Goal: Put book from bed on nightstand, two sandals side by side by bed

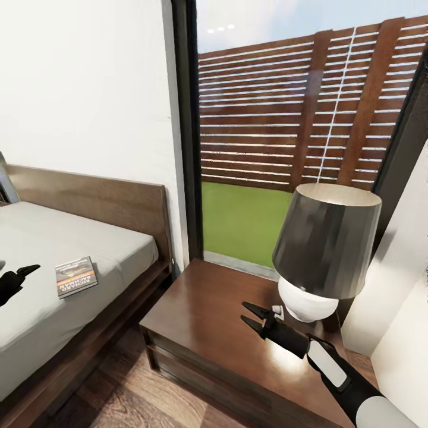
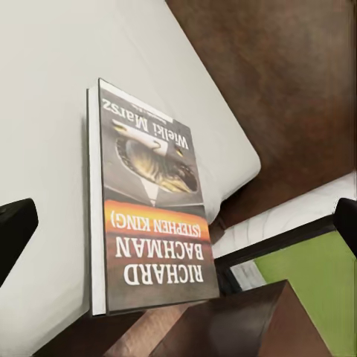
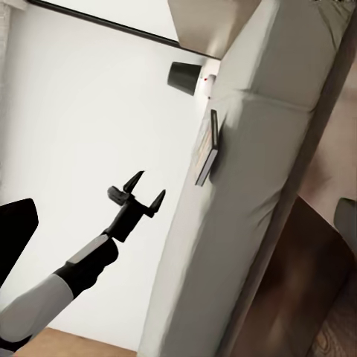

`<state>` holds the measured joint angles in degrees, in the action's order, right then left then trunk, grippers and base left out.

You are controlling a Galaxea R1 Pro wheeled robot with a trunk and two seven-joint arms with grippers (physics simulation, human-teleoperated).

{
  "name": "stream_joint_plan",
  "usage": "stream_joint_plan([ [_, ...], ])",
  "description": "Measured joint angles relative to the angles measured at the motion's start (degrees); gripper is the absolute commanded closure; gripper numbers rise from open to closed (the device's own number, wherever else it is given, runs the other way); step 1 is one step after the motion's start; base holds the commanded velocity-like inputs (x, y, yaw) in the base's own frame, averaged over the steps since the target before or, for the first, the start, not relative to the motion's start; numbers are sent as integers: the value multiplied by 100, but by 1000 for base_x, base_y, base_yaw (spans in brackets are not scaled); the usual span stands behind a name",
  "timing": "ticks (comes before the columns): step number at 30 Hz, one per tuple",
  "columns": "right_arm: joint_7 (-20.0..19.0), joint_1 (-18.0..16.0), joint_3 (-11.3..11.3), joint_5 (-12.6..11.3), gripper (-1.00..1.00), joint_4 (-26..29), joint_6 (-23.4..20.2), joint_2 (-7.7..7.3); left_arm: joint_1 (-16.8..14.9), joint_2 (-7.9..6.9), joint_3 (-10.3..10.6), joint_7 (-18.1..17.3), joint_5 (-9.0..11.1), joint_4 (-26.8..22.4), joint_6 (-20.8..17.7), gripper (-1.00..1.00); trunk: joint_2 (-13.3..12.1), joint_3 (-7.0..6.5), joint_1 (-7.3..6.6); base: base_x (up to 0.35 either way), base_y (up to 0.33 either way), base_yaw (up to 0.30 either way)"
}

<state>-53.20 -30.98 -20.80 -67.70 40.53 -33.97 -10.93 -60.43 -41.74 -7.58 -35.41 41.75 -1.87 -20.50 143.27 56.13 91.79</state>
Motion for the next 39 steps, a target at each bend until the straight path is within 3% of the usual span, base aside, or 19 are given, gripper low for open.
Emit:
stream_joint_plan([
  [4,-1,0,-2,0,-100,0,0,24,0,0,0,0,0,0,-12,-100,-5,-89,-10,0,0,0],
  [8,-1,0,-3,-5,-100,0,0,46,0,-4,0,0,-1,0,-17,-100,-165,-161,-97,0,0,0],
  [27,-11,0,19,13,-100,0,-15,69,1,-10,4,-56,9,16,-22,-100,-166,-161,-98,0,0,0],
  [33,-10,0,19,17,-100,0,-17,71,1,-95,6,-445,19,90,-144,-100,-166,-161,-98,0,0,0],
  [39,-10,0,19,18,-100,-1,-17,71,1,-248,13,-1114,29,118,-594,-100,-166,-161,-98,0,0,0],
])
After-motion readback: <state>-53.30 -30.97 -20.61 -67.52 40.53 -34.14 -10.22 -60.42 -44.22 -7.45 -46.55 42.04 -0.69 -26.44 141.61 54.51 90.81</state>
